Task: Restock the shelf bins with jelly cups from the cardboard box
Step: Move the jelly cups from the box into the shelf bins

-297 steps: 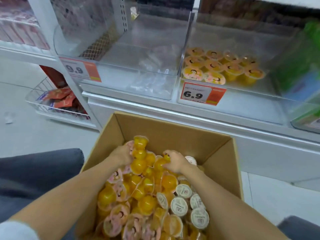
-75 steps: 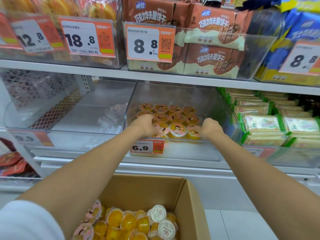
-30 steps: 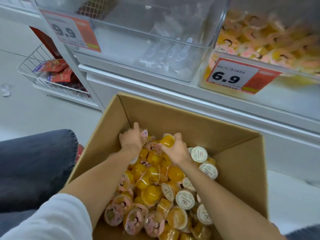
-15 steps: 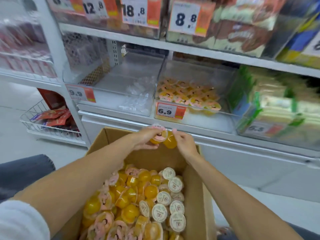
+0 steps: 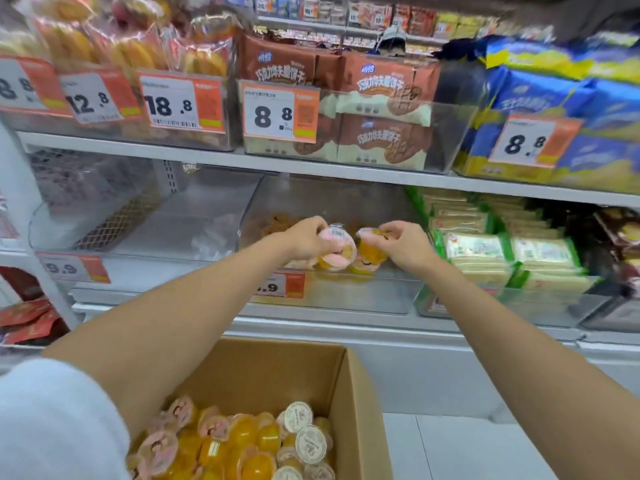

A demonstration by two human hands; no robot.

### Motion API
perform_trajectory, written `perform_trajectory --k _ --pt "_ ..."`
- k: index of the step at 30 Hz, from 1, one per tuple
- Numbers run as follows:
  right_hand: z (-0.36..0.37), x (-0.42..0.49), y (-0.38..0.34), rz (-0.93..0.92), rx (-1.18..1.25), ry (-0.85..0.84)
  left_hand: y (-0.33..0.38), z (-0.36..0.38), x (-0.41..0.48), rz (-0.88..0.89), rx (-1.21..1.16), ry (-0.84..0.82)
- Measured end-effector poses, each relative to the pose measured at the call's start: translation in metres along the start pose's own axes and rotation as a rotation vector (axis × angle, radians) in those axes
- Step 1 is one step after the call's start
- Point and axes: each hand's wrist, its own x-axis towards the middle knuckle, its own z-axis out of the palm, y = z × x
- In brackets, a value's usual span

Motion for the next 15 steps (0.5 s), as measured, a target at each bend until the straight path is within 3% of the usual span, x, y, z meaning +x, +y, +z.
perform_trajectory --k 7,11,15 --pt "0.011 0.025 0.04 0.096 -0.162 -0.372 -0.015 0.023 0.051 -0.059 0.29 -0.328" --pt "0.01 0.028 0.035 0.285 -0.275 -0.572 -0.03 0.03 0.055 -0.03 0.403 -0.302" --pt "0.016 0.029 0.03 0.379 -0.323 -0.576 -0.04 0.032 0.055 0.065 0.381 -0.167"
